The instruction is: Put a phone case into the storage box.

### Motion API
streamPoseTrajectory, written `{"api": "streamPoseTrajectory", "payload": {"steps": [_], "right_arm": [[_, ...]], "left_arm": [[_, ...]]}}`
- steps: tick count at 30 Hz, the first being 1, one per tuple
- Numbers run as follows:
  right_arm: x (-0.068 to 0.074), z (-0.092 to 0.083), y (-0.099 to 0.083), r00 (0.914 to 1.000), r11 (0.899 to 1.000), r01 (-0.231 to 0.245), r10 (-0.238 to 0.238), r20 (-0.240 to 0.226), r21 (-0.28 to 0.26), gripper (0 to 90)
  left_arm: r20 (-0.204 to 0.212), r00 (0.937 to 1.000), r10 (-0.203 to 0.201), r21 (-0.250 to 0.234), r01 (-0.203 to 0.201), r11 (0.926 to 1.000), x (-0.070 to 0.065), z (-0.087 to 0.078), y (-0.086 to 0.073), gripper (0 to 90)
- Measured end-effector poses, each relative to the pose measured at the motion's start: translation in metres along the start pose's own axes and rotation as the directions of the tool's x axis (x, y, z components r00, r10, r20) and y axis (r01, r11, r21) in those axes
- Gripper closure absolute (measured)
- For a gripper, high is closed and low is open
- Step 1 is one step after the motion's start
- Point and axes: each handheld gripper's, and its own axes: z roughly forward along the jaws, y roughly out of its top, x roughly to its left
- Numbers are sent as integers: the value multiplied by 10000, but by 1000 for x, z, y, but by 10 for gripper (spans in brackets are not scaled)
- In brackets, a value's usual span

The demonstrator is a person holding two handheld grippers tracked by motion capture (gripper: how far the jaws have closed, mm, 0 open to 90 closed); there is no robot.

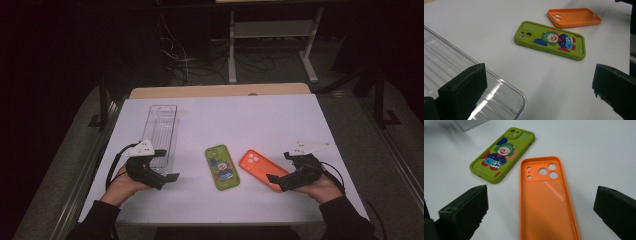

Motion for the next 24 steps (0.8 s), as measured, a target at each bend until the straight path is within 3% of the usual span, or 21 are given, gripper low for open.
{"api": "streamPoseTrajectory", "payload": {"steps": [15,24], "right_arm": [[-6,11,26,9946,9993,-329,312,994,153,0],[-10,23,38,9938,9993,-371,360,1053,83,0]], "left_arm": [[54,10000,-62,-43,62,10000,0,0,0,0],[81,9999,-62,56,62,10000,0,0,0,0]]}}
